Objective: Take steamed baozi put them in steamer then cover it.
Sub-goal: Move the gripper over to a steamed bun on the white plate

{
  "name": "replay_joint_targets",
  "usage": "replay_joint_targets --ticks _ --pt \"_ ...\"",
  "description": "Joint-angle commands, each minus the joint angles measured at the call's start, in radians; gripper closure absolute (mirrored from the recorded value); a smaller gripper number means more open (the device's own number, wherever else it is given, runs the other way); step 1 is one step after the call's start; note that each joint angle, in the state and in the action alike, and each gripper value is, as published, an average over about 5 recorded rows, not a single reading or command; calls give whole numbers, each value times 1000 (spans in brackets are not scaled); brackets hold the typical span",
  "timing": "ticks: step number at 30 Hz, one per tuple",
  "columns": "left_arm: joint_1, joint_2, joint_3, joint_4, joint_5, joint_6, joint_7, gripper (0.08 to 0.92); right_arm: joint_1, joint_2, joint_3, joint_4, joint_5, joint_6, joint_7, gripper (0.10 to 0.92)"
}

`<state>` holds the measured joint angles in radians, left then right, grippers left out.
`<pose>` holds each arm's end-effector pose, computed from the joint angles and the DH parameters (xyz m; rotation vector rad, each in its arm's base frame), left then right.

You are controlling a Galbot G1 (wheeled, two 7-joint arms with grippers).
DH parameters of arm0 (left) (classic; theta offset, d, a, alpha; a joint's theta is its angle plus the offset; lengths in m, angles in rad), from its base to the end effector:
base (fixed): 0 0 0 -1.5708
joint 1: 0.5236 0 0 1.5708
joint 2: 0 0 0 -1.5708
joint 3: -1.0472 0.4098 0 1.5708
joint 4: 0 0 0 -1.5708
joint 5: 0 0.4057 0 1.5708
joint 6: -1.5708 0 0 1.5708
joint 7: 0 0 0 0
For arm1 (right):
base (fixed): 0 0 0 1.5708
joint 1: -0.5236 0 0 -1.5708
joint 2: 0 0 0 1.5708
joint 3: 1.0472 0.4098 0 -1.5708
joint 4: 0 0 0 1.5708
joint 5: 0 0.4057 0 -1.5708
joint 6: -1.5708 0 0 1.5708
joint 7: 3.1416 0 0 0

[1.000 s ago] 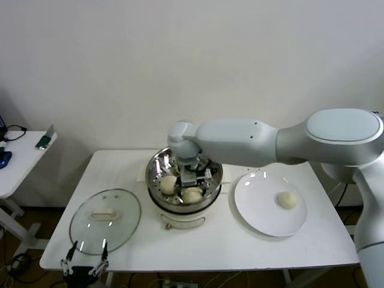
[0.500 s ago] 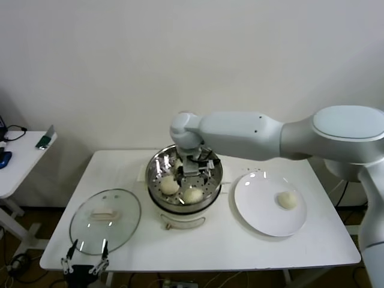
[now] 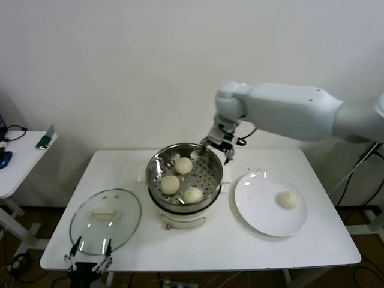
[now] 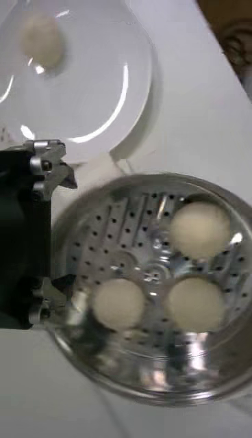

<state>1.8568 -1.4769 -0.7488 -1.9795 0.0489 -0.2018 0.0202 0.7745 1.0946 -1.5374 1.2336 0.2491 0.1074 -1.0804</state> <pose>0.0768 0.1061 -0.4281 0.1116 -2.9205 -0.3872 0.6631 0.0508 -0.0161 1.6734 -0.9160 1.9502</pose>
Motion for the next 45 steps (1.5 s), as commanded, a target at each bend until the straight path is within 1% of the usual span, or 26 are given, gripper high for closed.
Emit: replay_joint_targets --ticks 1,5,10,14,18,30,45 --pt "-3 5 1 0 -1 1 0 177 -41 -309 -27 0 146 -273 -17 203" --pt "-6 6 -4 2 -4 3 -1 177 -165 -372 42 -23 48 -272 -30 203" --pt "-5 0 -9 -8 -14 10 -5 177 -358 -420 176 -103 -92 -252 -33 203" --pt "-9 -8 -4 -21 -9 20 -7 177 -483 -416 300 -184 -179 -230 -27 203" --pt "-13 -11 -4 -23 -3 24 -7 177 -573 -392 387 -241 -234 -225 -22 203" --pt "-14 -18 -13 -2 -4 17 -8 177 -664 -289 484 -374 -307 -209 -16 203" --pt "-22 -22 -12 13 0 15 -9 177 -669 -267 477 -371 -309 -210 -25 203"
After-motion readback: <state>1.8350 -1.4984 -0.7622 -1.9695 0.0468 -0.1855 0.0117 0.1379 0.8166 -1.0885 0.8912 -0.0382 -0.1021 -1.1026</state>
